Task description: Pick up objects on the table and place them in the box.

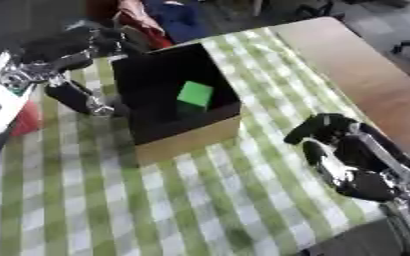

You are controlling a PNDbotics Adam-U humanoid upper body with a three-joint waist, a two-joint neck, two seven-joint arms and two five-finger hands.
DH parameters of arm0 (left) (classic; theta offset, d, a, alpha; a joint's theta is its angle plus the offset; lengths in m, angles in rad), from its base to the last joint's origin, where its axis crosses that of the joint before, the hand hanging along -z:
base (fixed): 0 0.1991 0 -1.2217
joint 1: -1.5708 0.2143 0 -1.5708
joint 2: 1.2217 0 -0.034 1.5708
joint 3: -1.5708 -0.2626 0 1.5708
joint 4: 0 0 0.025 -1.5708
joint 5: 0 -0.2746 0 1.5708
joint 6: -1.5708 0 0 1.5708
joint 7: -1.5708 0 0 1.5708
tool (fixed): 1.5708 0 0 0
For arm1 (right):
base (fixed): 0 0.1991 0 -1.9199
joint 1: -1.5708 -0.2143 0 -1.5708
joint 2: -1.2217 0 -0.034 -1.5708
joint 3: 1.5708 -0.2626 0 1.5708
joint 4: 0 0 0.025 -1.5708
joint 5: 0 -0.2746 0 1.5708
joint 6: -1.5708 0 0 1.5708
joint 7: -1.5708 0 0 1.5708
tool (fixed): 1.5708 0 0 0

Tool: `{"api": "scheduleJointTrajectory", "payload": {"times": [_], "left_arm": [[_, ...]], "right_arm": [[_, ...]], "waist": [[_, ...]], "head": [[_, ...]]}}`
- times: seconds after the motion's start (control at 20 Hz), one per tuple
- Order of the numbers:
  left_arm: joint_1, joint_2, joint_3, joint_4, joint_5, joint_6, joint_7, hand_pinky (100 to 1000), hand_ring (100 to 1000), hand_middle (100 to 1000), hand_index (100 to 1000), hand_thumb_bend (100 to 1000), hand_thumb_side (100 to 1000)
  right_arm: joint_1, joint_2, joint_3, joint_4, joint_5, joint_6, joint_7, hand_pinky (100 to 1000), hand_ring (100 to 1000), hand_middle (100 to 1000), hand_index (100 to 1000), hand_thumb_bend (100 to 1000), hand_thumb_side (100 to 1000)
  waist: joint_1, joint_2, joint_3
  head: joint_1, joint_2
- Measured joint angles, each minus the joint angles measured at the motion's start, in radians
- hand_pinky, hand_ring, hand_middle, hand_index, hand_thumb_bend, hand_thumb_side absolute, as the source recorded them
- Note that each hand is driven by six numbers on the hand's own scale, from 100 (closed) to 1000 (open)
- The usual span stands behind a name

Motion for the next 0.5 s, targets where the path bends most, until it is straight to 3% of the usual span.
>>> {"api": "scheduleJointTrajectory", "payload": {"times": [0.5], "left_arm": [[0.033,0.046,0.052,0.072,-0.069,0.049,0.027,827,770,801,897,561,415]], "right_arm": [[0.023,-0.002,-0.003,0.004,0.007,-0.004,-0.004,762,672,550,695,100,380]], "waist": [[-0.018,-0.021,0.065]], "head": [[-0.008,0.010]]}}
